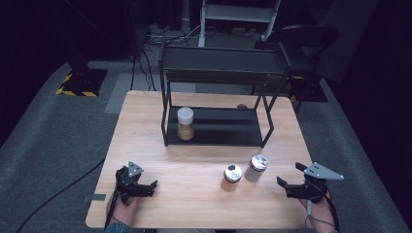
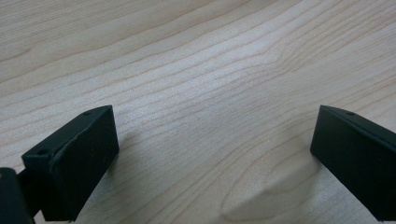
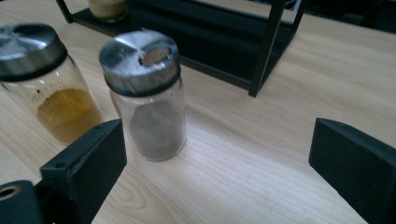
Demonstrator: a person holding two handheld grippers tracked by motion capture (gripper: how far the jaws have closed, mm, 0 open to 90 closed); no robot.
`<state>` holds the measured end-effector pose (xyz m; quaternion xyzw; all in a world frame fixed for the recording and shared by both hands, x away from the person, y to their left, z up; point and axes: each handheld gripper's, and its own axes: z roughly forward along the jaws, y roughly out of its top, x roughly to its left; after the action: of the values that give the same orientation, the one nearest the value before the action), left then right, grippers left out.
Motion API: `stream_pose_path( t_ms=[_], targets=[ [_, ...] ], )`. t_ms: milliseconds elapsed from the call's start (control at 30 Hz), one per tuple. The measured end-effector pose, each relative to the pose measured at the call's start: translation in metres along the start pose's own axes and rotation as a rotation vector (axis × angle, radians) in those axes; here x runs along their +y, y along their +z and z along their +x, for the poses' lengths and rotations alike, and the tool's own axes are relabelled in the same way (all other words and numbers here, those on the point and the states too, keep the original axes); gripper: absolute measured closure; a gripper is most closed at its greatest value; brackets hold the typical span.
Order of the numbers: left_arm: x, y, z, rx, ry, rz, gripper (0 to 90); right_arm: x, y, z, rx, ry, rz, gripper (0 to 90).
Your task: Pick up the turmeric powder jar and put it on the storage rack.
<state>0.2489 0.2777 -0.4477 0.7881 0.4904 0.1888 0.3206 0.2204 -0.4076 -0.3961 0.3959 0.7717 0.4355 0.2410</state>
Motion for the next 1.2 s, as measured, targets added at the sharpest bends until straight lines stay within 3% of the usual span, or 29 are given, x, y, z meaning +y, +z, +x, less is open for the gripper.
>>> stream_pose_path(
  t_ms=[667, 1200],
  targets=[
    [0.0, 0.0, 0.0, 0.001, -0.001, 0.002, 0.5, 0.031, -0.006, 0.015, 0.012, -0.021, -0.035, 4.1],
    [0.0, 0.0, 0.0, 0.001, -0.001, 0.002, 0.4, 0.048, 0.016, 0.039, 0.078, -0.055, -0.033, 4.1]
  ],
)
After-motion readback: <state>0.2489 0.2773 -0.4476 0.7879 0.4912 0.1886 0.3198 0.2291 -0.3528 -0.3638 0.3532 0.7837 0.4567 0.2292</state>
